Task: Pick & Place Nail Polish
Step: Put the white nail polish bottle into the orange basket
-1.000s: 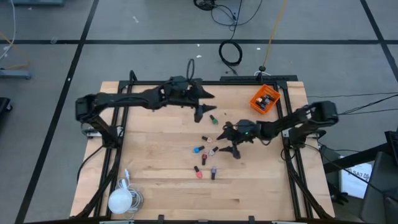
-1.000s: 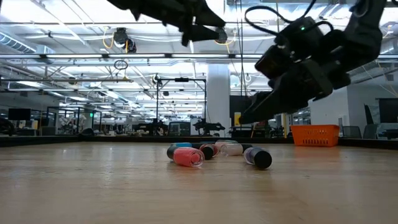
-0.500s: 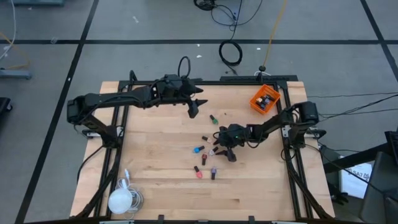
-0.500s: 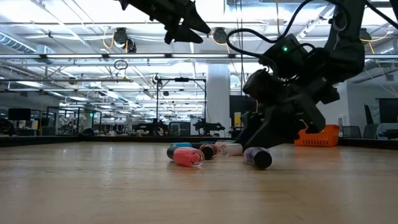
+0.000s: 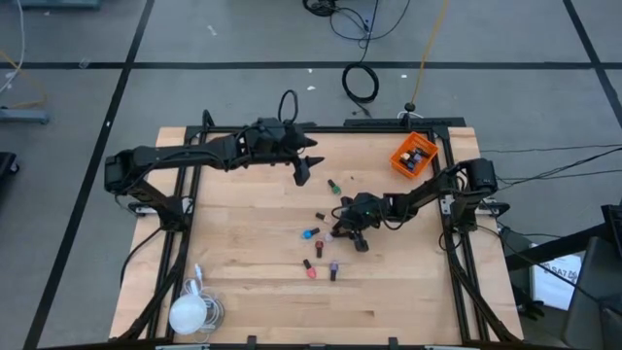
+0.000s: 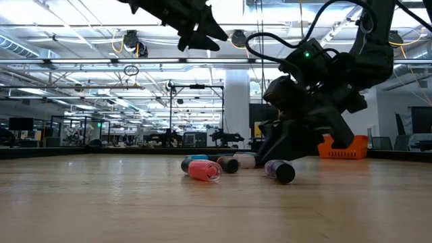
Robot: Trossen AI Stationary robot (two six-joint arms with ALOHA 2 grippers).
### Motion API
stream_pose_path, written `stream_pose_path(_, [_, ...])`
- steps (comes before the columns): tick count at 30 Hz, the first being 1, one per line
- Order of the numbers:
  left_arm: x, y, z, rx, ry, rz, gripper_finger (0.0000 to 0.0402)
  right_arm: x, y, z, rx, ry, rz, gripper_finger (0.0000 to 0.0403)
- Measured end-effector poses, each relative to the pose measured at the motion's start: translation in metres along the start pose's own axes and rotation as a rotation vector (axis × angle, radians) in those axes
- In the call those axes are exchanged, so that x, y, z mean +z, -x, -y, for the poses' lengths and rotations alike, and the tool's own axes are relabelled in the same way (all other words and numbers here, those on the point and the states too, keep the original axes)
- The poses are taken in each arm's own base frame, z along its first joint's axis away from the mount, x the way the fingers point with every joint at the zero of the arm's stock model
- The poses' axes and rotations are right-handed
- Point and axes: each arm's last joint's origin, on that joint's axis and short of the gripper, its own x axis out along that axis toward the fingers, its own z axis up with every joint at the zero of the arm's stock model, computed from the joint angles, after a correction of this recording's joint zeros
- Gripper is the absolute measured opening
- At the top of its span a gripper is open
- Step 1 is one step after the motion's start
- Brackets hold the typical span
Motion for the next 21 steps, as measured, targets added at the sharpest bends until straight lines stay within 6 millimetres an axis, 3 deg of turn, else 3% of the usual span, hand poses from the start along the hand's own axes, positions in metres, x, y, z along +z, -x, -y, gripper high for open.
stream_pose_path(4, [-0.004,-0.001,0.000,0.001,0.002,-0.008,0.0243,0.000,0.000,0.000,0.036,0.019,0.012,0.0048])
stream_pose_path(12, [-0.007,-0.002,0.000,0.001,0.015,-0.018,0.0243,0.005,0.009,0.003,0.079,0.022,0.030,0.0048])
stream_pose_path(15, [-0.007,-0.002,0.000,0.000,0.042,-0.018,0.0243,0.014,0.021,-0.001,0.061,0.058,0.017,0.0048])
stream_pose_path(21, [-0.011,-0.006,0.004,-0.007,0.059,-0.038,0.0243,0.032,0.054,-0.016,-0.157,0.146,-0.074,0.0048])
